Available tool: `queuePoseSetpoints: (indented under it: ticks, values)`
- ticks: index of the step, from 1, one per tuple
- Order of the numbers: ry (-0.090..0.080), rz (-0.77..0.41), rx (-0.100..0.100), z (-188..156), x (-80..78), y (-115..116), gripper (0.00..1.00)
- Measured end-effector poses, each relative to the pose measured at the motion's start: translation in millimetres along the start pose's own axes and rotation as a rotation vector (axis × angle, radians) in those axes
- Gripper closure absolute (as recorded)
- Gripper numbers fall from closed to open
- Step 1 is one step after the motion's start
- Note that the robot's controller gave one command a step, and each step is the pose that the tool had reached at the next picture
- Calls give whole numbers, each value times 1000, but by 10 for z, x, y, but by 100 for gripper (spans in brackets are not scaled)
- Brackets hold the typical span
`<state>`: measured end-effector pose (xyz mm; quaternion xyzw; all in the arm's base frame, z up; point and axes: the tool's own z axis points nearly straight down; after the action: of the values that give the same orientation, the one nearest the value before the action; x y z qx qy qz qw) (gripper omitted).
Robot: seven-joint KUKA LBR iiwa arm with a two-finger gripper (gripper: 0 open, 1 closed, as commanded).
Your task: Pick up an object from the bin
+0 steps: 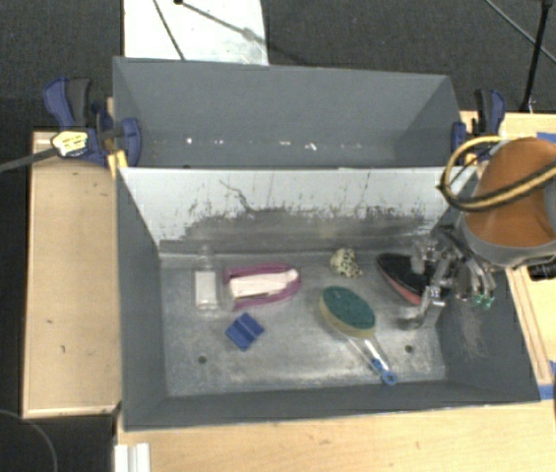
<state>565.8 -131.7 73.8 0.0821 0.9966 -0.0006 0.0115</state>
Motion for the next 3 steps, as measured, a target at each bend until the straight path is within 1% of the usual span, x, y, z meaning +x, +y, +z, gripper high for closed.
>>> queuePoseSetpoints:
  ticks: [1,2,3]
  values:
    - [16,137,2,-278,-119,-108,0]
    - [22,325,4,-278,-55,-164,0]
    - [25,329,4,54,-123,-102,0]
